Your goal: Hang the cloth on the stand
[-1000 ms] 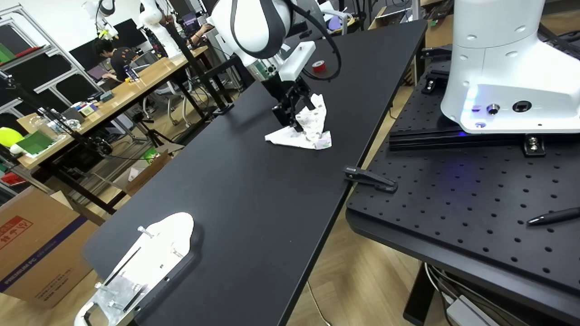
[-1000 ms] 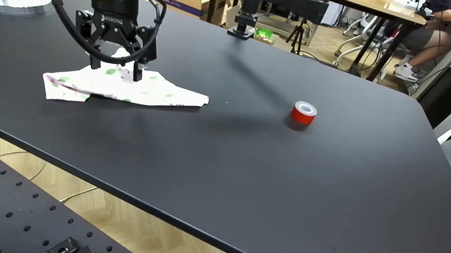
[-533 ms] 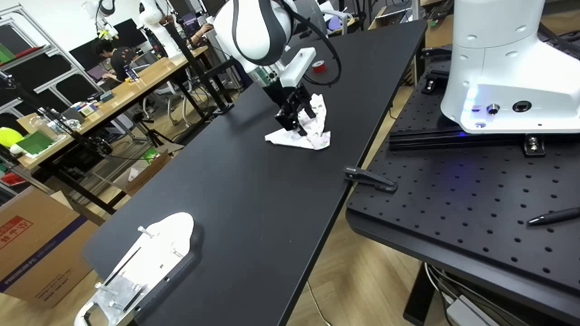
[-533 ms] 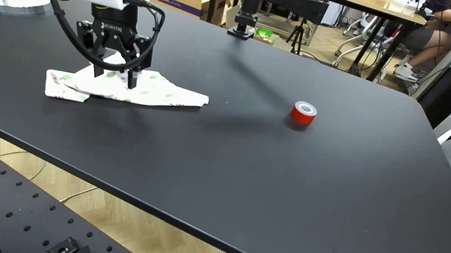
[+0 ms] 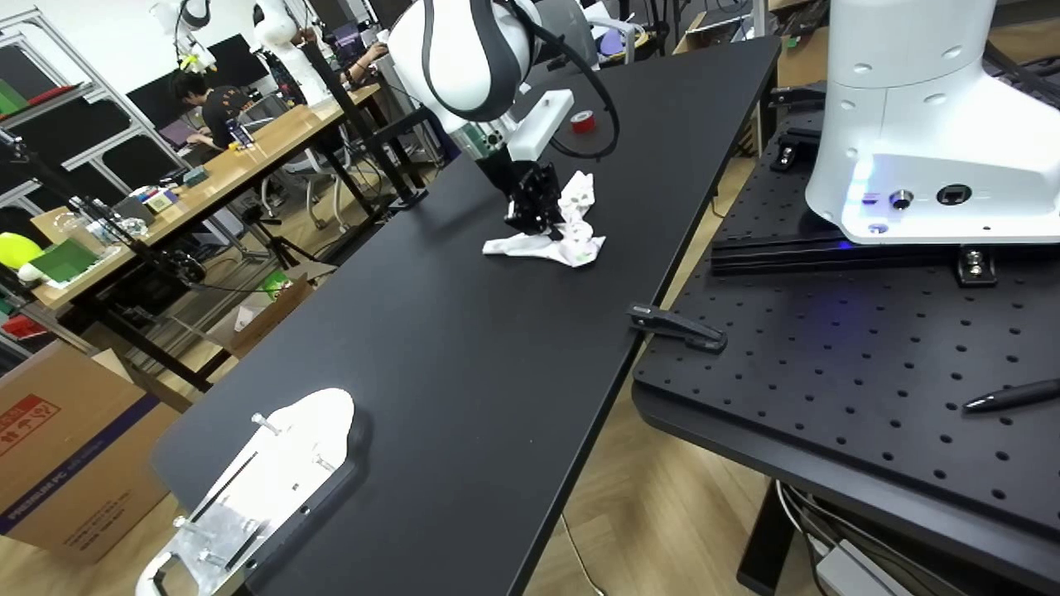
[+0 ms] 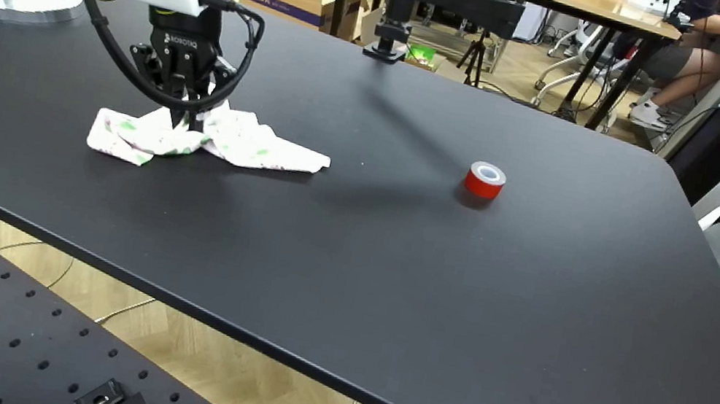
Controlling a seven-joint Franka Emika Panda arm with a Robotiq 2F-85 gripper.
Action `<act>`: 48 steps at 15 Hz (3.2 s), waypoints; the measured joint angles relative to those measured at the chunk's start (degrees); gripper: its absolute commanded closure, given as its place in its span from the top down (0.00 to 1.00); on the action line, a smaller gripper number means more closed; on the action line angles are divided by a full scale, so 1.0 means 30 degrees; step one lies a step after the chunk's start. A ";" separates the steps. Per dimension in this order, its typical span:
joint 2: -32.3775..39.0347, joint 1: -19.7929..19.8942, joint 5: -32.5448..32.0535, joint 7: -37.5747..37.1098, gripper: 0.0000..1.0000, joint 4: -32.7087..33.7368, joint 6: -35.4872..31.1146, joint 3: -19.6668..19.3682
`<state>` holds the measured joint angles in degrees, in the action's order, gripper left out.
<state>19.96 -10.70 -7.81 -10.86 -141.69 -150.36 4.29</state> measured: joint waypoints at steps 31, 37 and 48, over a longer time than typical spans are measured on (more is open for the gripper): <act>-1.7388 0.4956 -0.0447 -0.1724 0.01 -0.0088 0.9435 -0.0305; -1.6582 0.6138 -0.0360 -0.0813 0.01 -0.0069 0.9435 -0.1689; -1.3456 0.6337 0.0015 -0.0797 0.01 0.1313 0.8504 -0.2320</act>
<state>-20.41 8.31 -7.76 -13.25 -137.75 -124.85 -2.67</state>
